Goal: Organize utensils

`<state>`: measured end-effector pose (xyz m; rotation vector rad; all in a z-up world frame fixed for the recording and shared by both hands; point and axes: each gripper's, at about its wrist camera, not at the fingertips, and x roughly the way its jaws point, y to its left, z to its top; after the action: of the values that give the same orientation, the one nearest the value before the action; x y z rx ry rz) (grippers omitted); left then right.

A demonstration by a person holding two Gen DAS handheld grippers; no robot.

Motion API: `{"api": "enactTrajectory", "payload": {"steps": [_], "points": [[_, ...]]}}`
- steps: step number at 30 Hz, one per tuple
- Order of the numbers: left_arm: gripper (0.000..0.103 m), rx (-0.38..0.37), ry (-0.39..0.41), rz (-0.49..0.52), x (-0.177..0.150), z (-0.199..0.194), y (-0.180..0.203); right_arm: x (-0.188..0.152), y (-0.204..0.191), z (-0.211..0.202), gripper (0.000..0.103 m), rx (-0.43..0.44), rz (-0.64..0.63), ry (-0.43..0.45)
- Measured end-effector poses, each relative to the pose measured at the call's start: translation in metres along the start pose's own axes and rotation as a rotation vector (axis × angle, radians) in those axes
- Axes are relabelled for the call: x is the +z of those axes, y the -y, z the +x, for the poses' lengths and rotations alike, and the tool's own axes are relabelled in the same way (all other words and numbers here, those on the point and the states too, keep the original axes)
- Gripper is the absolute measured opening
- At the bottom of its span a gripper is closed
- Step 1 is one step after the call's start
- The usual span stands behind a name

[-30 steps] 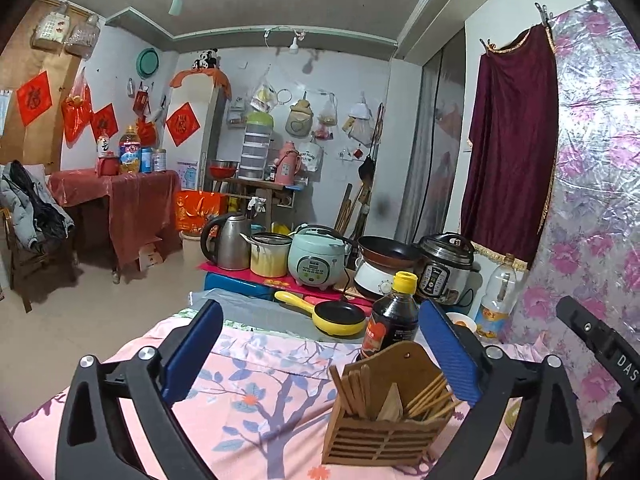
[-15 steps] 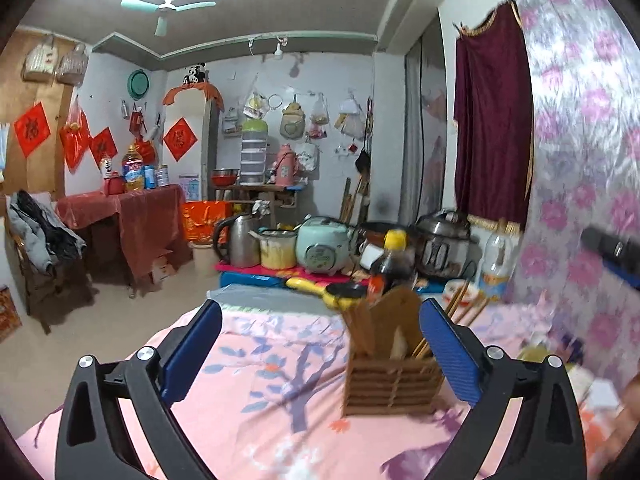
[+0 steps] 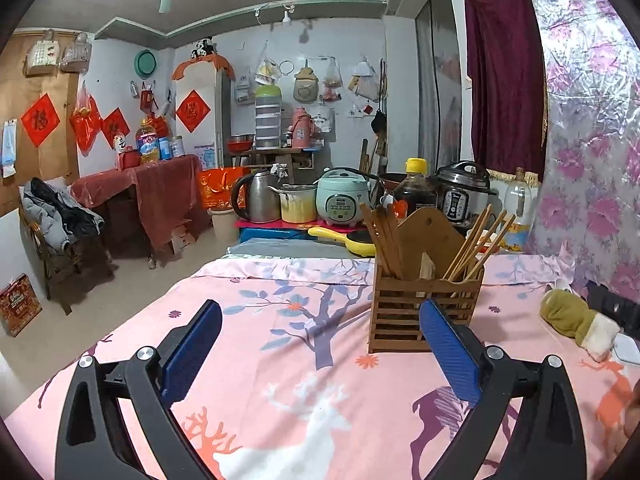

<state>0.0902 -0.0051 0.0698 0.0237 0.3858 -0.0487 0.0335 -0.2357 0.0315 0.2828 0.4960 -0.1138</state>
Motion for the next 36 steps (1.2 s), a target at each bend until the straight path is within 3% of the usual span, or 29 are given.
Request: {"api": "enactTrajectory", "payload": {"steps": [5, 17, 30, 36], "points": [[0.097, -0.014, -0.018, 0.012, -0.002, 0.001, 0.005, -0.005, -0.005, 0.003, 0.091, 0.029, -0.006, -0.022], [0.097, -0.019, -0.025, 0.034, -0.001, -0.001, 0.010, -0.018, -0.047, -0.007, 0.096, -0.092, -0.237, 0.084], [0.097, -0.055, -0.042, 0.065, -0.005, 0.000, 0.018, -0.023, -0.051, -0.006, 0.096, -0.080, -0.243, 0.071], [0.097, -0.032, -0.025, 0.100, -0.009, -0.001, 0.024, -0.023, -0.051, -0.006, 0.096, -0.080, -0.237, 0.071]]}}
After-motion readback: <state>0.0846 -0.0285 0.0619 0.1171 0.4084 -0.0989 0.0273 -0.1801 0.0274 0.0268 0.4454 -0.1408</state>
